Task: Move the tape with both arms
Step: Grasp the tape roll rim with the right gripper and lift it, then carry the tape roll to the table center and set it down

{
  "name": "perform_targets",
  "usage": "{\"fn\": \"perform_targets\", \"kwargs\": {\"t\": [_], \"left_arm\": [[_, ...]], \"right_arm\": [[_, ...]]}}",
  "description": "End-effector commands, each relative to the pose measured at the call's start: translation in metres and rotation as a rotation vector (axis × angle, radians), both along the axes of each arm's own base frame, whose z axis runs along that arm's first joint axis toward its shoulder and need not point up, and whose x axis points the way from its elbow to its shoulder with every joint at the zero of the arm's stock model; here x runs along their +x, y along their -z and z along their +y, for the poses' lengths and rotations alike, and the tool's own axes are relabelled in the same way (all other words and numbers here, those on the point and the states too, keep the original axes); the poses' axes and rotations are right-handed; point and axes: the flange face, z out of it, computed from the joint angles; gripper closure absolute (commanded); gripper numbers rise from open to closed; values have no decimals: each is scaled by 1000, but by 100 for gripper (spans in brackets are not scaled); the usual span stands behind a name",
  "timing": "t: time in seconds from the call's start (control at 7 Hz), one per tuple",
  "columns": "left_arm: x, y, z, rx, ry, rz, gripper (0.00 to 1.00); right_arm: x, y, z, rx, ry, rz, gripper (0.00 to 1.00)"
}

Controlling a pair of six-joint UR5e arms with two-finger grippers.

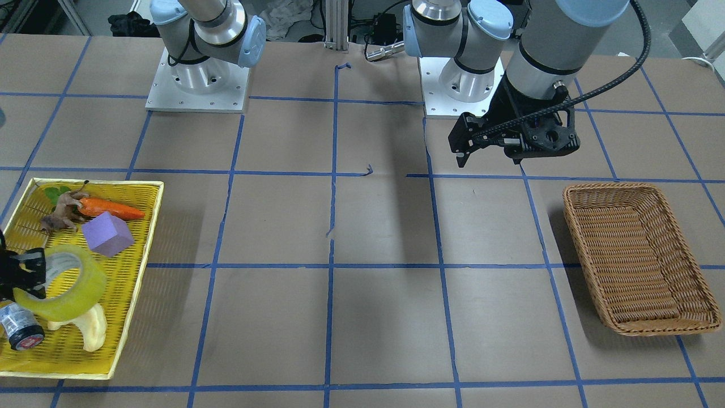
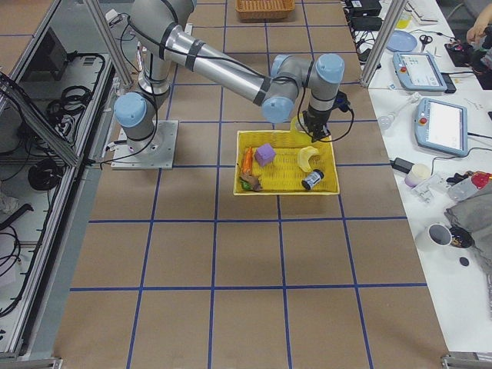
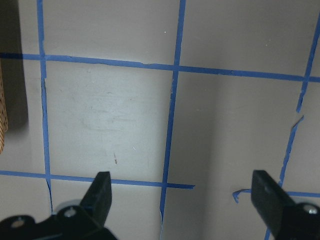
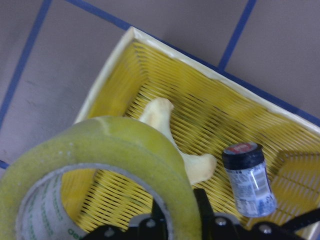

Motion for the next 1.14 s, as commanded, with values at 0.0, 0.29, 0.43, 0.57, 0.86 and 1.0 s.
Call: {"fn": "perform_targets", "kwargs": {"t": [0.0, 0.29, 0.43, 0.57, 0.86, 1.0], "left_arm": [[0, -1, 0, -2, 0, -1, 0], [0, -1, 1, 0, 0, -1, 0], [1, -1, 1, -3, -2, -1, 0], [1, -1, 1, -3, -2, -1, 0], [1, -1, 1, -2, -2, -1, 0], [1, -1, 1, -2, -2, -1, 0]], "right_arm": [[146, 6, -2, 10, 120, -21, 100], [242, 52, -9, -18, 198, -40, 100], [276, 68, -14, -22, 234, -51, 100], [313, 86, -20, -10, 236, -55, 100], [381, 116, -14, 10, 233, -53, 100], [395, 137, -9, 36, 214, -43, 100]]}}
